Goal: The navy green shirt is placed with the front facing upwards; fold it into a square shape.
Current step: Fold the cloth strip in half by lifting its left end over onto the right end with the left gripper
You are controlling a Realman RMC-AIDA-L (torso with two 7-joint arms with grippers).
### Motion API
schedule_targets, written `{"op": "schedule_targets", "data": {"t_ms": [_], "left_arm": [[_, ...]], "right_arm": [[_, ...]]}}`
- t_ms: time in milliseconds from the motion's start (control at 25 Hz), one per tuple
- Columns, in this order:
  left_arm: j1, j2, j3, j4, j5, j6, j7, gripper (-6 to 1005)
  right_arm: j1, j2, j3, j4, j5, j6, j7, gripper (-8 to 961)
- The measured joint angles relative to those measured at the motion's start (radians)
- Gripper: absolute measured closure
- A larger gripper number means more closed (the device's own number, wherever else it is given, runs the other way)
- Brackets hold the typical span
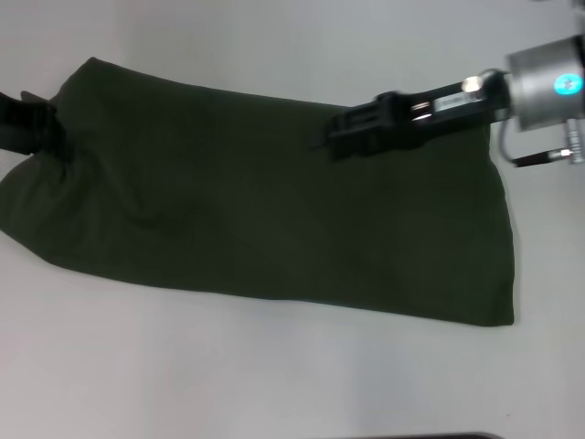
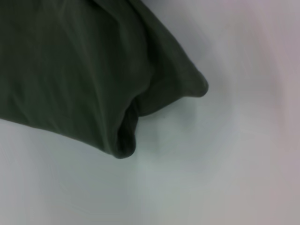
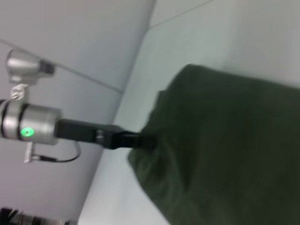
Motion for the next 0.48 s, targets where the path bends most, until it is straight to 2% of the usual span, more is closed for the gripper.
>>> {"op": "schedule_targets", "data": {"t_ms": [200,320,480], "left_arm": [[-0.004,-0.001,0.0,0.008,-0.002,0.0,0.0,930],[-0.003,-0.001,0.0,0.01,-0.008,-0.001,0.0,930],[0.001,-0.001,0.0,0.011,-0.023,-0.005,0.0,930]], "right_arm": [[0.069,0.022,-0.055,0.088,-0.004,-0.003,0.009,191],[0.074,0.039,-0.068,0.1,0.002,-0.005,0.008,189],[0.073,0.048,-0.072,0.135,0.018,0.044,-0.01,257]]}}
